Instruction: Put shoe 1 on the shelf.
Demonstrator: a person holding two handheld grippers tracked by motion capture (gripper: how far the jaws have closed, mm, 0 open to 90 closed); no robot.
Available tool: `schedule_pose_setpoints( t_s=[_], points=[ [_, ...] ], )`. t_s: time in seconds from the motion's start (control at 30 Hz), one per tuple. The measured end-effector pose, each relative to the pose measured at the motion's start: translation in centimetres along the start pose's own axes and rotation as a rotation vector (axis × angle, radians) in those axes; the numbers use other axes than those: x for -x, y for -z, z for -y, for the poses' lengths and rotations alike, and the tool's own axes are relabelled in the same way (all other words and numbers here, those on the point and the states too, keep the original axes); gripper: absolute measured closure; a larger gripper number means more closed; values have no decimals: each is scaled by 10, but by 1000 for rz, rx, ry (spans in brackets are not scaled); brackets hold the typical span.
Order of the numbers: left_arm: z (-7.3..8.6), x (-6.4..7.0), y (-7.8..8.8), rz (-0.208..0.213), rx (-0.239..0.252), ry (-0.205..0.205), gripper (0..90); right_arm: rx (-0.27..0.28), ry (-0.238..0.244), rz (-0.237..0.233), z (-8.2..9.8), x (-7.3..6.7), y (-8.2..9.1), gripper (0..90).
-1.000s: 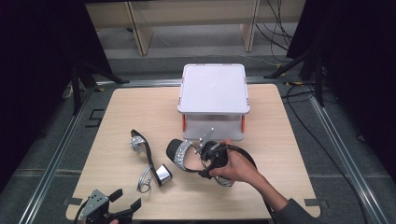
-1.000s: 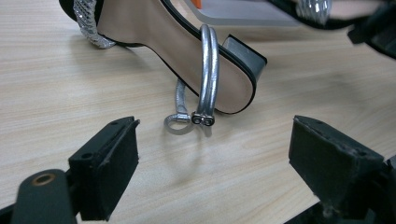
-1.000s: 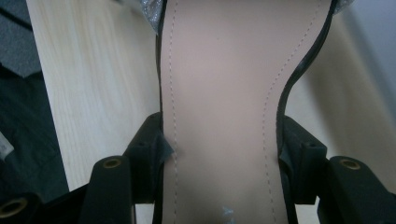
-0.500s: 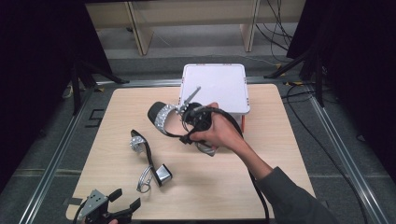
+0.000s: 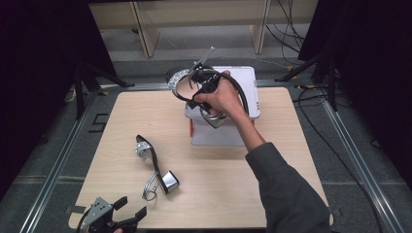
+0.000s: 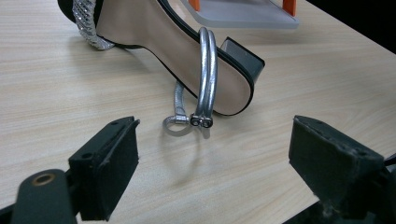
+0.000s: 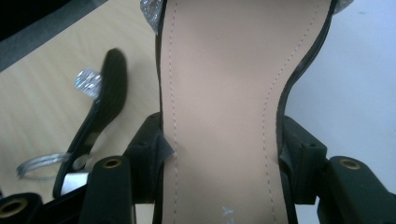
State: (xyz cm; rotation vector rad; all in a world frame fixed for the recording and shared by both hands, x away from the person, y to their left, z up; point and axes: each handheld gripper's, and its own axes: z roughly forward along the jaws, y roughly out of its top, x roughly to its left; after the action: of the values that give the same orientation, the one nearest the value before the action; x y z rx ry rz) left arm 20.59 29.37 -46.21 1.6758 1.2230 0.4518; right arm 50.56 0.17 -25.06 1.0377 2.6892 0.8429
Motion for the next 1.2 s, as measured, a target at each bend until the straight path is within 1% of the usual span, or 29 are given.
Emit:
schedule_pose_setpoints(
  t_s=[0.07,0.1,0.13,0.2,0.23,0.27,0.3,0.37,0.4,0.43,0.47,0.53,0.57,0.6,0.63,0.67,0.7,0.77,0.8,0.83,0.87,0.9,0.93,1.03,1.07,1.1,1.13,1.17,1.2],
  points=[
    [0,0,0,3,4,-4,155,-1,-60,16,-4,10,-3,429],
    [0,0,0,3,4,-4,155,-1,-60,16,-4,10,-3,429],
    [0,-2,-2,37,38,-23,155,-11,-107,41,-8,21,-7,428],
    [0,-2,-2,31,30,-16,155,-3,-160,49,-11,31,-10,429],
    [0,0,0,5,0,-4,155,-1,-186,47,-12,35,-12,428],
    [0,0,0,7,1,-7,155,-7,-223,54,-13,39,-15,428],
    [0,0,0,7,1,-7,155,-7,-223,54,-13,39,-15,428],
    [0,0,0,10,4,-5,155,-30,-299,98,-17,50,-23,428],
    [0,0,0,14,12,-3,155,-30,-320,111,-19,54,-26,428],
    [0,0,0,14,12,-3,155,-30,-320,111,-19,54,-26,428],
    [0,-2,-2,40,39,-22,155,-28,-402,102,-21,61,-29,427],
    [0,-2,-2,43,40,-24,155,-31,-459,107,-22,66,-32,427],
    [0,-2,-2,43,40,-24,155,-31,-459,107,-22,66,-32,427],
    [0,0,0,24,24,-9,155,-23,-471,112,-22,70,-33,427],
    [0,-2,-1,42,41,-33,155,-19,-491,116,-22,75,-34,427],
    [0,-2,-1,43,42,-29,155,-24,-506,116,-21,77,-36,427],
    [0,0,1,20,24,-8,155,-26,-515,114,-21,82,-38,427],
    [0,0,1,22,20,-11,155,-25,-530,113,-21,83,-38,426],
    [0,1,1,20,21,-5,155,-19,-534,116,-20,89,-40,426],
    [0,1,2,13,8,-10,155,-20,-554,112,-20,89,-41,425],
    [0,1,1,19,16,-11,155,-24,-567,122,-20,89,-42,423],
    [0,-1,-1,45,41,-22,155,-25,-570,127,-20,89,-43,422],
    [0,1,2,13,10,2,155,-29,-588,125,-21,89,-45,420],
    [0,1,2,14,8,-7,155,-28,-596,119,-21,91,-48,412],
    [0,1,2,24,20,-2,155,-25,-633,135,-21,91,-51,347],
    [0,1,2,24,20,-2,155,-25,-633,135,-21,91,-51,347],
    [0,1,2,23,12,-9,155,-18,-636,130,-20,92,-52,335],
    [0,1,2,23,7,-18,155,44,-656,129,-21,92,-46,315],
    [0,1,2,23,8,-23,155,64,-664,128,-21,91,-43,310]
  ],
)
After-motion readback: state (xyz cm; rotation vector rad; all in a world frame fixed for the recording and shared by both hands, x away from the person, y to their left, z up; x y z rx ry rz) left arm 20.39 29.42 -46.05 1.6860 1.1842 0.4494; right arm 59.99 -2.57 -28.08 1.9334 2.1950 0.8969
